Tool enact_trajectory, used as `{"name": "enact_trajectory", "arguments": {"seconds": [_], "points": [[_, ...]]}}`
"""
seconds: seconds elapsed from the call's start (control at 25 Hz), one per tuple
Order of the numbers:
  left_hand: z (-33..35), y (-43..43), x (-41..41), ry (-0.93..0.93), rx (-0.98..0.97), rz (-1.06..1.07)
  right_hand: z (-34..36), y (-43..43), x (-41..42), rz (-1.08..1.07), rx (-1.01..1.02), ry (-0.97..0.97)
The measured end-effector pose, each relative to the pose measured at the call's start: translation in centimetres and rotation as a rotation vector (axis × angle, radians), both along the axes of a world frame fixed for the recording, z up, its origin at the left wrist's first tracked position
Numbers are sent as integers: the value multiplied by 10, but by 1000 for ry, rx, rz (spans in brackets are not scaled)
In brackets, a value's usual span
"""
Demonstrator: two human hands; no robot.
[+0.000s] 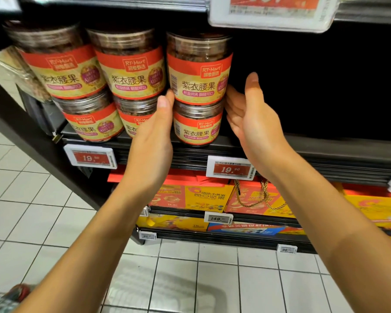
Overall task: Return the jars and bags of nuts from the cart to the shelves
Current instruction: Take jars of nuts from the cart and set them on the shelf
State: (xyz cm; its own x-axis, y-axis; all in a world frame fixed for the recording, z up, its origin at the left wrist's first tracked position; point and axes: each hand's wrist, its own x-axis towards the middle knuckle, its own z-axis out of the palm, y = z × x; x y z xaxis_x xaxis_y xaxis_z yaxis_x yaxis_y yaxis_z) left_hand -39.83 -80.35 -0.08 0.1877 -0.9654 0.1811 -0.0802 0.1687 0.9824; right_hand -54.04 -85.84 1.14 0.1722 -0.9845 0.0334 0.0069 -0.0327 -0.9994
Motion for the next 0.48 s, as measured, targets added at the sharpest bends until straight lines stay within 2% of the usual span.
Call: {"name": "enact_trajectory", "arguments": {"seconds": [0.12, 0.28, 0.48], "points": [[3, 2, -4, 2, -4, 122, 5, -2, 3, -41, 53, -55], [13, 42, -4, 187, 82, 229, 7, 45, 2, -187, 66, 38], [59, 159, 19, 285, 278, 271, 41, 157, 3, 122, 166, 116]]}}
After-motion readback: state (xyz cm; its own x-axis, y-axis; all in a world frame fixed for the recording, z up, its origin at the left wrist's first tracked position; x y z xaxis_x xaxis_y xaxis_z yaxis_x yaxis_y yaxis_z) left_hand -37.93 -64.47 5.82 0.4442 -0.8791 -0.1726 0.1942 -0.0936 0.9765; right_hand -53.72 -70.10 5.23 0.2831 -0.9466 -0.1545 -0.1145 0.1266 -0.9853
